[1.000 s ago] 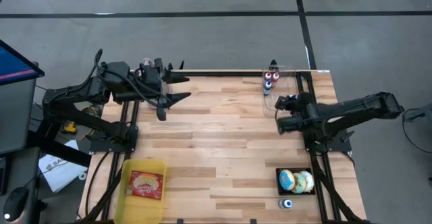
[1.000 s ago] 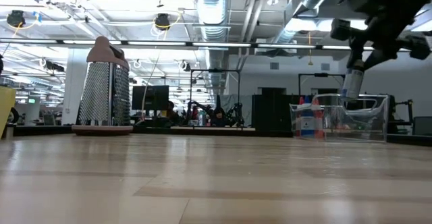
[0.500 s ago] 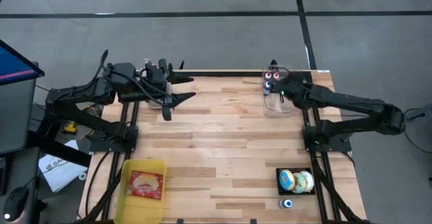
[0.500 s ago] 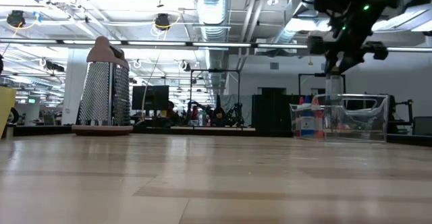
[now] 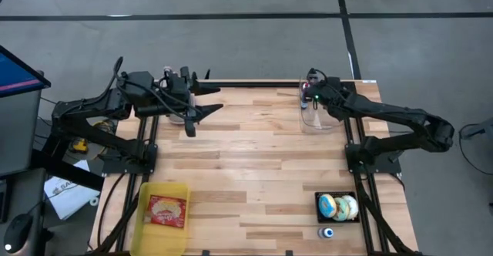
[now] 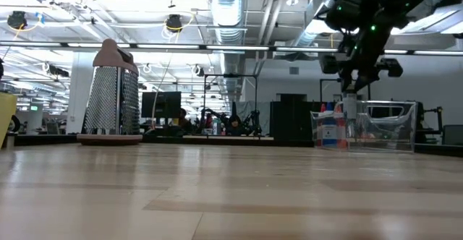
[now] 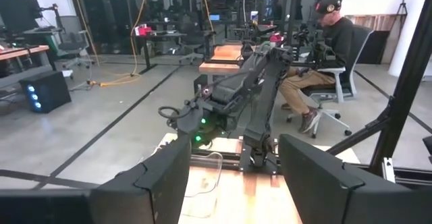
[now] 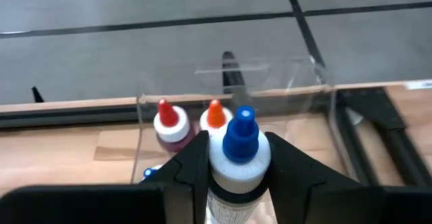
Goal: Pick & Place Food Item
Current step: Put the left blue food coloring bottle into the transparent bin
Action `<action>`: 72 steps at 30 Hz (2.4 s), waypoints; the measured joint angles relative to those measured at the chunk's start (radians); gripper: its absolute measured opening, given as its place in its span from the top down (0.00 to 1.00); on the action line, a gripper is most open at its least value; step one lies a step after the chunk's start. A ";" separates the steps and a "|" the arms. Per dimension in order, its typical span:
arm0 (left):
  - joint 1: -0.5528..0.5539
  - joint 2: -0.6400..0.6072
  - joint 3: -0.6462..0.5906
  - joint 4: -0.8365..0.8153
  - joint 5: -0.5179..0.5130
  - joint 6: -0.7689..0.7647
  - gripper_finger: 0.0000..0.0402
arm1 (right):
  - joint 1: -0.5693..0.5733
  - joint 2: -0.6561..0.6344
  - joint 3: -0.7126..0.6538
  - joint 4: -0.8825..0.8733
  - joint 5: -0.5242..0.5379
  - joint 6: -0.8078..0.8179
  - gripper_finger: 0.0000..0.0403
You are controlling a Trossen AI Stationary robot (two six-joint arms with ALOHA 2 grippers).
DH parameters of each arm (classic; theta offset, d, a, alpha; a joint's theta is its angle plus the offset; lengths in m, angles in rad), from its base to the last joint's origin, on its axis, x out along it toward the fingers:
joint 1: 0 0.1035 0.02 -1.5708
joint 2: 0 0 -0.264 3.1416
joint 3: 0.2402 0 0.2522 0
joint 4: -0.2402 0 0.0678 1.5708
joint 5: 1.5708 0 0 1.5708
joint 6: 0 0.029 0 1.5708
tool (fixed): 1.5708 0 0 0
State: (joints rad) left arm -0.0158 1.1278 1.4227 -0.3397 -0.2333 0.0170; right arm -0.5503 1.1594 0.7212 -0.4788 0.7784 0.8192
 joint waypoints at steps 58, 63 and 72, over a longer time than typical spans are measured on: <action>0.000 0.000 0.000 0.008 -0.025 -0.046 0.46 | -0.024 0.041 -0.259 0.391 -0.106 -0.166 0.74; 0.000 0.000 0.000 0.008 -0.025 -0.052 0.46 | -0.029 0.056 -0.258 0.414 -0.108 -0.174 0.74; 0.000 0.000 0.000 0.008 -0.025 -0.060 0.46 | -0.035 0.058 -0.258 0.415 -0.100 -0.191 0.60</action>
State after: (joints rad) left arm -0.0155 1.1278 1.4227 -0.3317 -0.2584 -0.0425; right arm -0.5856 1.2175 0.4629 -0.0643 0.6785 0.6282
